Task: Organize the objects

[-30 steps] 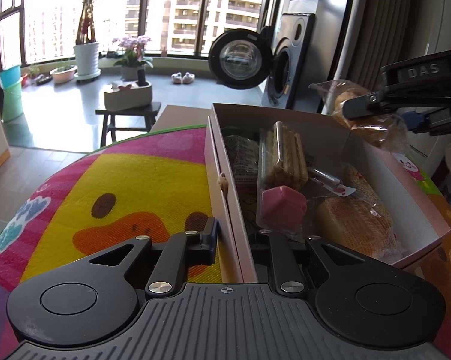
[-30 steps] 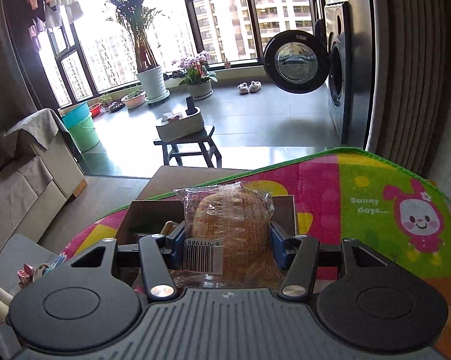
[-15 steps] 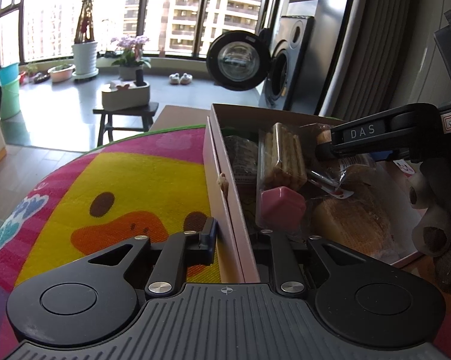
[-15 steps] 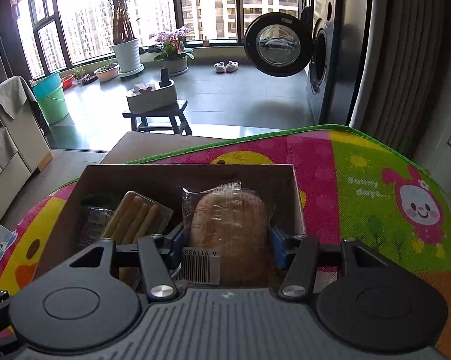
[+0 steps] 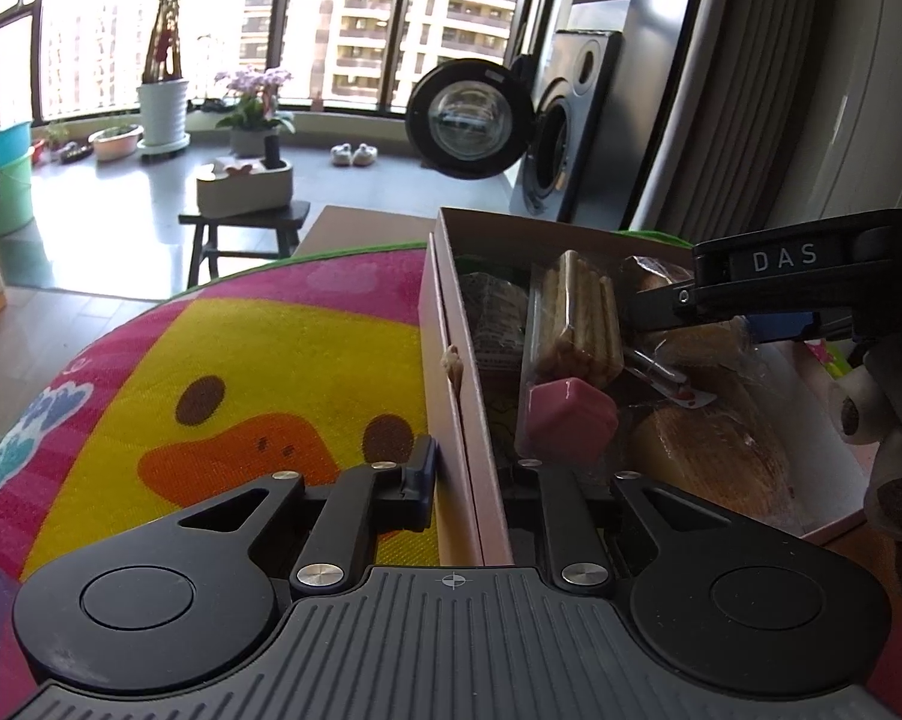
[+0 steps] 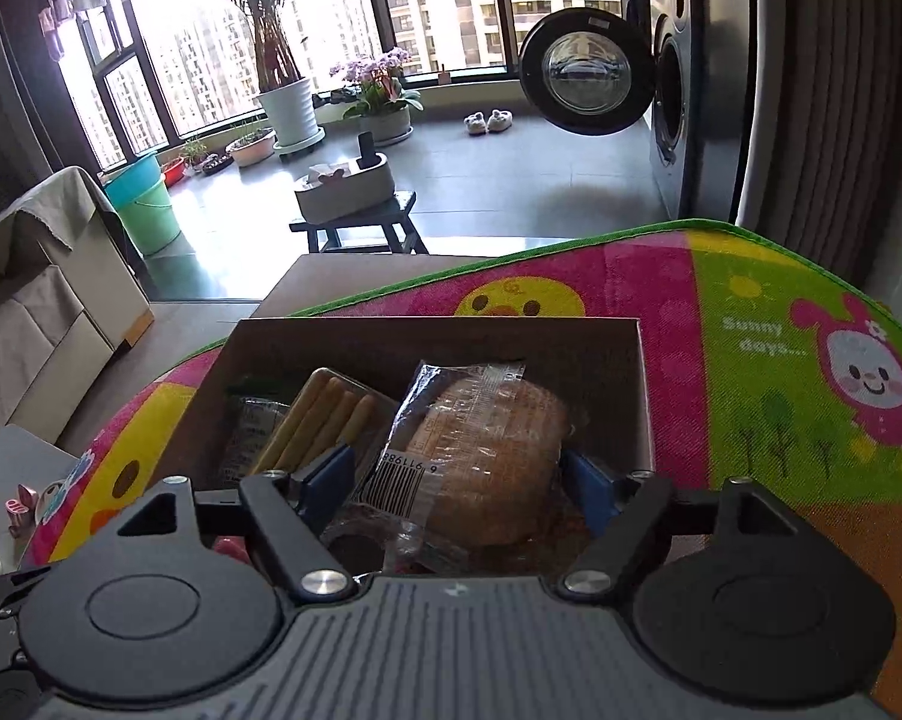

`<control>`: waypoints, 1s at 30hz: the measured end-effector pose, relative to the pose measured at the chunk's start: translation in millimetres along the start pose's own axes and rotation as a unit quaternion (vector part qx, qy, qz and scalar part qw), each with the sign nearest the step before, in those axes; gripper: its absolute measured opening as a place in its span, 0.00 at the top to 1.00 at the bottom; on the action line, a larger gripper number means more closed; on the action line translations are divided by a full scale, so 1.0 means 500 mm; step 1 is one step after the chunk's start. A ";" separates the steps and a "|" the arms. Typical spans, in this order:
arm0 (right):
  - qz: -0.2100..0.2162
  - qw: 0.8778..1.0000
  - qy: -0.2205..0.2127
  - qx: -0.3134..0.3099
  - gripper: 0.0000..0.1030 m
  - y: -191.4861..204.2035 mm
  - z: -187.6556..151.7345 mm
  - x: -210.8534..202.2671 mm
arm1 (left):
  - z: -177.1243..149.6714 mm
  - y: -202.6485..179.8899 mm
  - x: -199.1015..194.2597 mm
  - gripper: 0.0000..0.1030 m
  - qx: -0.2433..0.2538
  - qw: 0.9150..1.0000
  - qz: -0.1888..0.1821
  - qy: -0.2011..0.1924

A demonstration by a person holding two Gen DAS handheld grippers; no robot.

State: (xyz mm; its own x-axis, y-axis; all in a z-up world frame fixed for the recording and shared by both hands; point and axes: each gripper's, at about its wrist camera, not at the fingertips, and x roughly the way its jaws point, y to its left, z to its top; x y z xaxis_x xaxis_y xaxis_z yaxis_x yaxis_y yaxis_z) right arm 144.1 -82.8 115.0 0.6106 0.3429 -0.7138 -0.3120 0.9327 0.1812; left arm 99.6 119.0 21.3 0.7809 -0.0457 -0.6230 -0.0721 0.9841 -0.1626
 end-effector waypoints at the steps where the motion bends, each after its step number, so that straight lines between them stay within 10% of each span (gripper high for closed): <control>1: 0.006 1.000 -0.002 0.002 0.25 -0.001 -0.002 -0.010 | 0.000 0.000 0.000 0.83 0.000 1.000 0.000 0.000; 9: 0.014 0.998 -0.032 -0.055 0.23 0.030 -0.026 -0.103 | -0.003 0.004 -0.002 0.83 -0.005 1.000 0.002 -0.001; 15: 0.038 0.996 0.018 -0.077 0.47 0.046 -0.072 -0.115 | -0.002 0.003 -0.001 0.83 -0.003 1.000 0.002 -0.001; 20: -0.022 0.995 0.027 -0.098 0.50 0.038 -0.112 -0.099 | -0.003 0.003 -0.003 0.83 0.000 1.000 0.002 0.000; 30: -0.010 0.989 -0.046 -0.139 0.14 -0.016 -0.177 -0.255 | -0.005 0.002 -0.009 0.84 -0.001 1.000 0.007 -0.001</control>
State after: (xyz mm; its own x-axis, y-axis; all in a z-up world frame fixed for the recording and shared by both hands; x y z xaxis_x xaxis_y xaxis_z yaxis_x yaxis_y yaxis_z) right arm 4.7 -143.9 144.7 0.6781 0.3446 -0.6491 -0.4788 0.8773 -0.0344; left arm 94.6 119.6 21.8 0.7805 -0.0312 -0.6244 -0.0846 0.9843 -0.1549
